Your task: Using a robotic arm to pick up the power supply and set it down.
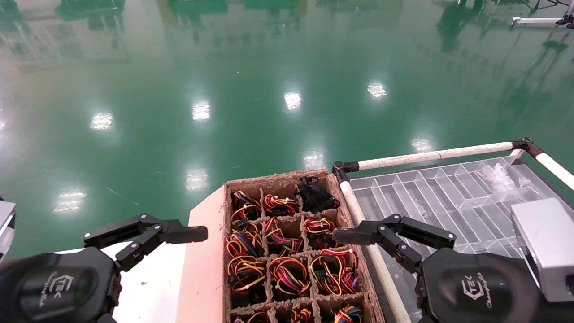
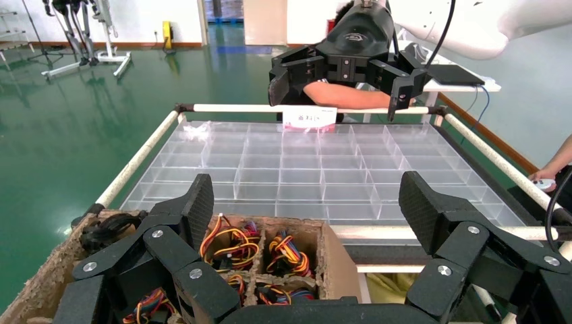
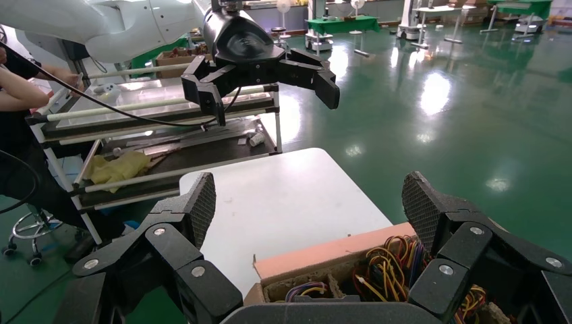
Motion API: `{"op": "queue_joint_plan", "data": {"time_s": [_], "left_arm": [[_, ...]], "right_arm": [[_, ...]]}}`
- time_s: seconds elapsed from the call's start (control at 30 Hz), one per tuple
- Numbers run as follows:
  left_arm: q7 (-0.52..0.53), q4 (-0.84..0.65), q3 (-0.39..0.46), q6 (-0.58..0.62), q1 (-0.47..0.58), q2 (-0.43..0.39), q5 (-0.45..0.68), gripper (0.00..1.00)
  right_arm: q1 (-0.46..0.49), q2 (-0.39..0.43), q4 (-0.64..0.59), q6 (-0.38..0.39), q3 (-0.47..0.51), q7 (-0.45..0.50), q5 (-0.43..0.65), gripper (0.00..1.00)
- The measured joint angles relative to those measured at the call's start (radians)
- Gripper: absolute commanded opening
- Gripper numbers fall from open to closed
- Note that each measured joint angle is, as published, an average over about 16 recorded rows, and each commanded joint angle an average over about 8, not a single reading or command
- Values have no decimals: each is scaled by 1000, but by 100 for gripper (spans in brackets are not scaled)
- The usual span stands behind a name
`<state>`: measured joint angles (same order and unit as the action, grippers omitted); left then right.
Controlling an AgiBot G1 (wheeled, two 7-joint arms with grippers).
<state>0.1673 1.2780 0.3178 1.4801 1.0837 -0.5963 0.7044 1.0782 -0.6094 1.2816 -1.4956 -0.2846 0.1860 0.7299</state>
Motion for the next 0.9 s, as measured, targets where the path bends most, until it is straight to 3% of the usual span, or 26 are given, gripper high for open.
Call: {"op": "queue_joint_plan", "data": {"time_s": [0.43, 0.47, 0.7, 0.73, 0.9], "left_arm": [[0, 0, 0, 0, 0, 0, 0, 100], [0, 0, 0, 0, 0, 0, 0, 92], [0, 0, 0, 0, 0, 0, 0, 5], [0, 0, 0, 0, 0, 0, 0, 0], [0, 0, 0, 0, 0, 0, 0, 0]], "right_arm": [[0, 0, 0, 0, 0, 0, 0, 100], [0, 0, 0, 0, 0, 0, 0, 100], [0, 0, 0, 0, 0, 0, 0, 100], [0, 0, 0, 0, 0, 0, 0, 100], [0, 0, 0, 0, 0, 0, 0, 100]]}}
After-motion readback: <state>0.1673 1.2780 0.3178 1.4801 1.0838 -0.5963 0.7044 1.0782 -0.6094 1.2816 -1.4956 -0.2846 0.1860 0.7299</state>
